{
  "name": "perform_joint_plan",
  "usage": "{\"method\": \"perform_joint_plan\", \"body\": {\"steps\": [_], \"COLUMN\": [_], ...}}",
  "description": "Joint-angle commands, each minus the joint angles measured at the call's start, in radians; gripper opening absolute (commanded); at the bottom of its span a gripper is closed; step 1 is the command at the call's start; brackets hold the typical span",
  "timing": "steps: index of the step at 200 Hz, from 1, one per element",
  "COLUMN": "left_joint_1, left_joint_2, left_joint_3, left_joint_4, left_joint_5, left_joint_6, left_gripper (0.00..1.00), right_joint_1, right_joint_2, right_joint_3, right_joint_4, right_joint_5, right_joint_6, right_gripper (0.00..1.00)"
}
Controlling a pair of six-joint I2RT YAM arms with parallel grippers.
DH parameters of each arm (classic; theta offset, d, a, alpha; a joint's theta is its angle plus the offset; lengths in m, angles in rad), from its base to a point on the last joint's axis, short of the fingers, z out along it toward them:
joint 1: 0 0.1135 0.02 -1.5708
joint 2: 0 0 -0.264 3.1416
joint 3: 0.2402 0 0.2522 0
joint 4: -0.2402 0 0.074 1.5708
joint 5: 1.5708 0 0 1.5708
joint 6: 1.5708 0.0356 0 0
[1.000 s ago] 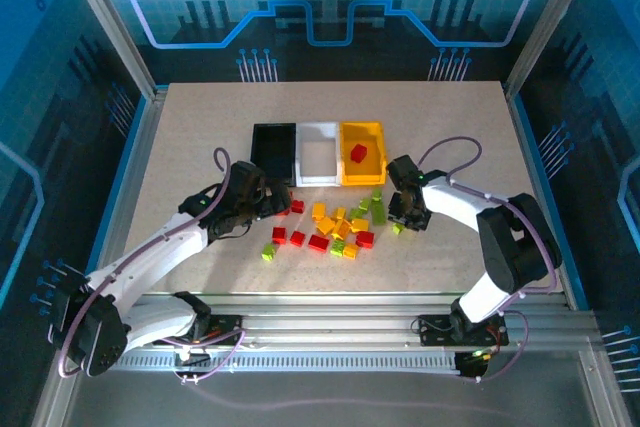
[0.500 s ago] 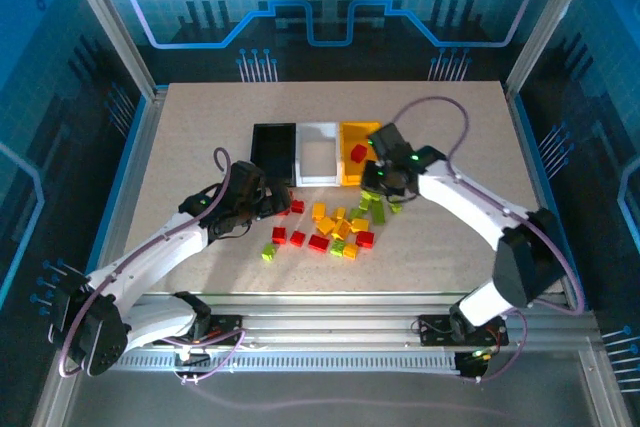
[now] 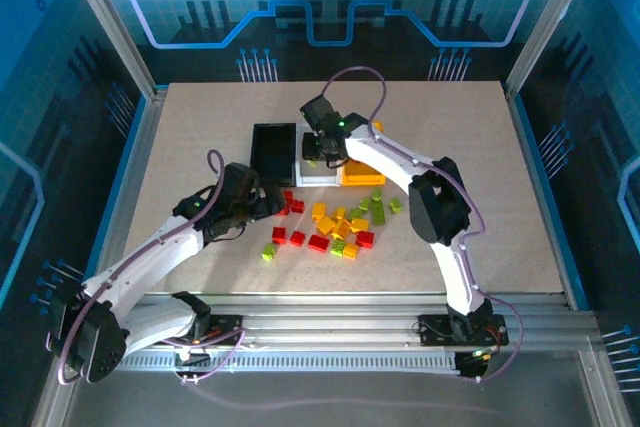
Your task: Sort the legos into containers by color
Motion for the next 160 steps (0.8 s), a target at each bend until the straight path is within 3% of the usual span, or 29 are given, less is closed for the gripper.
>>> {"method": "perform_joint_plan", "body": {"steps": [1, 19, 47, 69, 85, 105, 160], "left_joint_1": [0.011, 0.014, 0.016, 0.017, 0.014, -0.001, -0.195], "left_joint_2": [-0.017, -0.015, -0.013, 0.0, 0.017, 0.058, 0.1], "left_joint_3": [-0.014, -0.012, -0.001, 0.019, 0.038, 0.058, 0.05], "left_joint_4": [-0.027, -0.027, -0.027, -0.028, -0.029, -0.071, -0.269], "left_joint_5": [0.023, 0.02, 0.022, 0.031, 0.067, 0.073, -0.044], "left_joint_6": [0.019, 0.022, 0.026, 0.042, 0.074, 0.098, 0.043], "left_gripper": [0.99, 0.99, 0.99, 0.99, 0.9, 0.89, 0.92], "right_joint_1": [-0.004, -0.005, -0.005, -0.005, -0.005, -0.008, -0.028], "right_joint_2": [0.017, -0.013, -0.104, -0.227, -0.328, -0.448, -0.673], "right_joint_3": [0.071, 0.074, 0.018, -0.121, -0.241, -0.405, -0.748], "right_joint_4": [-0.058, -0.045, -0.023, 0.029, 0.055, 0.085, 0.123], "right_joint_5": [-0.002, -0.014, -0.026, -0.038, -0.037, -0.036, -0.039], "right_joint_6": [-0.018, -0.021, -0.02, -0.002, 0.012, 0.027, 0.067], "right_gripper": [0.54, 0.61, 0.64, 0.65, 0.66, 0.68, 0.69]}}
